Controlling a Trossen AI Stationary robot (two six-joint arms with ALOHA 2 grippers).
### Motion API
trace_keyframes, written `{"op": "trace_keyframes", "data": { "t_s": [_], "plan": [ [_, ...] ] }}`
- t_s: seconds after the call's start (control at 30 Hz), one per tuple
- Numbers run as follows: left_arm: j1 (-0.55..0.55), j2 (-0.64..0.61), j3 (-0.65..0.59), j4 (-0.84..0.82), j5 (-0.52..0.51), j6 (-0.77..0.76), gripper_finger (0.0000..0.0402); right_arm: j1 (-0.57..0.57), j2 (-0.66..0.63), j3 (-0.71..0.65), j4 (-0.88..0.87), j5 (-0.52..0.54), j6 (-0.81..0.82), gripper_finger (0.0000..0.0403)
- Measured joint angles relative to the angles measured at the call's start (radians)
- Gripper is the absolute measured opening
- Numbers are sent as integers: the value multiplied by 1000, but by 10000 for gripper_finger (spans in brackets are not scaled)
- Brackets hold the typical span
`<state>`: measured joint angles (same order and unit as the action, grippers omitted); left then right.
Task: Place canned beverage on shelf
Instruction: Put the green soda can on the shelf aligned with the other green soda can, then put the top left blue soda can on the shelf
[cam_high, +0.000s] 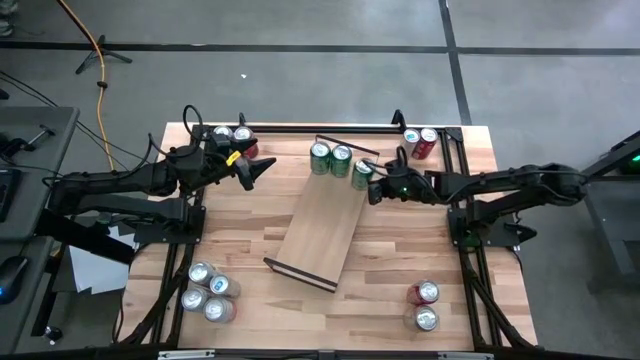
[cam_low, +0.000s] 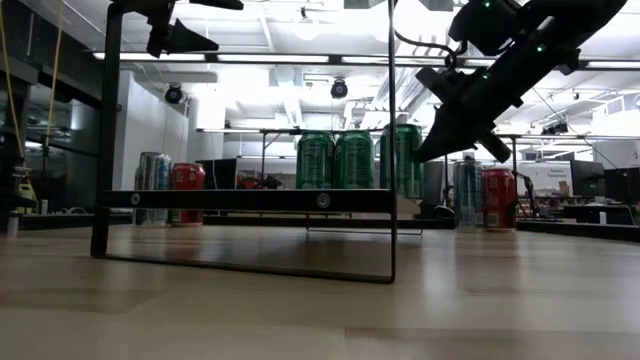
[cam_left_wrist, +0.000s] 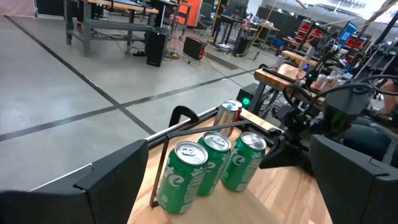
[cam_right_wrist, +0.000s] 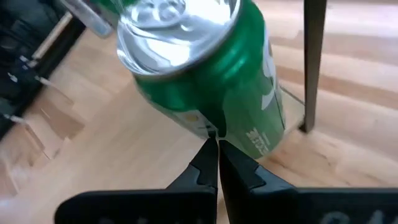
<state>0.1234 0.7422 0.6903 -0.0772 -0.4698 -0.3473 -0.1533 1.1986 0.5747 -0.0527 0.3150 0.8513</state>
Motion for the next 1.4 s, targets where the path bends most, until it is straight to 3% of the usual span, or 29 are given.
{"op": "trace_keyframes", "data": {
  "t_s": [0.47,0.73,0.9,1.1,1.27,1.4],
  "plan": [
    [0,0,0,0,-3,26,372,-42,0,0,64,13,-22,0],
    [0,-22,0,0,2,93,372,-43,-74,0,69,-172,-106,0],
    [2,-60,22,6,107,62,371,-43,-185,0,319,-284,-208,0],
    [1,-67,23,105,338,1,360,-43,-205,0,680,-355,-302,0],
    [-5,-68,23,137,420,-27,332,-38,-202,17,689,-418,-309,0],
    [-23,-67,23,134,422,-28,254,-6,-188,98,598,-425,-361,0]
  ]
}}
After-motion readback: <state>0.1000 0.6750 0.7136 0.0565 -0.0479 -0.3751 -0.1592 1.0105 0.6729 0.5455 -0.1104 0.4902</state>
